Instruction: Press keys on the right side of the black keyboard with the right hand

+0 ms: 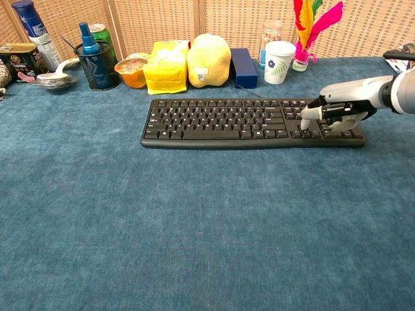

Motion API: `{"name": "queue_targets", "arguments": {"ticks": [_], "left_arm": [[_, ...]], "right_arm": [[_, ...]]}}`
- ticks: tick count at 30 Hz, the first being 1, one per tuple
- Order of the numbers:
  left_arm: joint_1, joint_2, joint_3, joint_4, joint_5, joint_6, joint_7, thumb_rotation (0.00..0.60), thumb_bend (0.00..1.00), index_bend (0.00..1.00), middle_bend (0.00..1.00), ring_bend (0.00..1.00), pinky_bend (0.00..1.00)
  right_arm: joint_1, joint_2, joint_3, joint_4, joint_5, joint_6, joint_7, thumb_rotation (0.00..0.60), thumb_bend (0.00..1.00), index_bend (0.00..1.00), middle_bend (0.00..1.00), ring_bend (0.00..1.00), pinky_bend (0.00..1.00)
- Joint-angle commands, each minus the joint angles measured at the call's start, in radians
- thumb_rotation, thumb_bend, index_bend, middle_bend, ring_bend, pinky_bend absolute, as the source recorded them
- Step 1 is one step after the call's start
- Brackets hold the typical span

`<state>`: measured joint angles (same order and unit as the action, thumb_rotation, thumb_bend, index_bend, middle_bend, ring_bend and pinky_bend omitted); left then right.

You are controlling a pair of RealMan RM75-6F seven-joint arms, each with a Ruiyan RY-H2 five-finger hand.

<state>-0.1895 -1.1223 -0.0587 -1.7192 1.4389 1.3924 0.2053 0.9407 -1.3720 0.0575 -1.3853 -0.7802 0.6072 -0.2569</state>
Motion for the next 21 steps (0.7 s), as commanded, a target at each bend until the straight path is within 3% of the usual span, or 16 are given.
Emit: {"name": "queue_targets", "arguments": {"ticks": [1,7,10,14,21], "left_arm": [[0.0,-0.002,0.0,0.002,0.0,0.0,-0.003,0.032,0.43,0.4,0.51,0.54,0.42],[0.007,-0.006,0.007,0.006,-0.002,0.002,-0.012,0.03,0.43,0.4,0.51,0.54,0.42],[0.017,-0.003,0.014,0.006,-0.009,0.004,-0.013,0.029,0.43,0.4,0.51,0.54,0.42],[0.04,0.0,0.027,0.009,-0.014,0.021,-0.033,0.028,0.43,0.4,0.51,0.54,0.42],[0.063,-0.002,0.046,0.014,0.008,0.042,-0.06,0.034,0.43,0.4,0.51,0.54,0.42]], "right_arm": [[-0.006,0.037,0.019,-0.048,-0.013,0.037,0.008,0.0,0.53,0.26,0.91,1.0,0.96],[-0.055,0.118,0.036,-0.157,-0.047,0.138,0.03,0.0,0.52,0.25,0.8,0.98,0.91],[-0.114,0.147,0.039,-0.214,-0.078,0.239,0.055,0.0,0.52,0.23,0.7,0.85,0.81],[-0.253,0.185,0.021,-0.311,-0.188,0.452,0.117,0.0,0.51,0.23,0.59,0.72,0.68],[-0.391,0.213,-0.035,-0.37,-0.332,0.625,0.141,0.0,0.5,0.23,0.52,0.61,0.62]]}}
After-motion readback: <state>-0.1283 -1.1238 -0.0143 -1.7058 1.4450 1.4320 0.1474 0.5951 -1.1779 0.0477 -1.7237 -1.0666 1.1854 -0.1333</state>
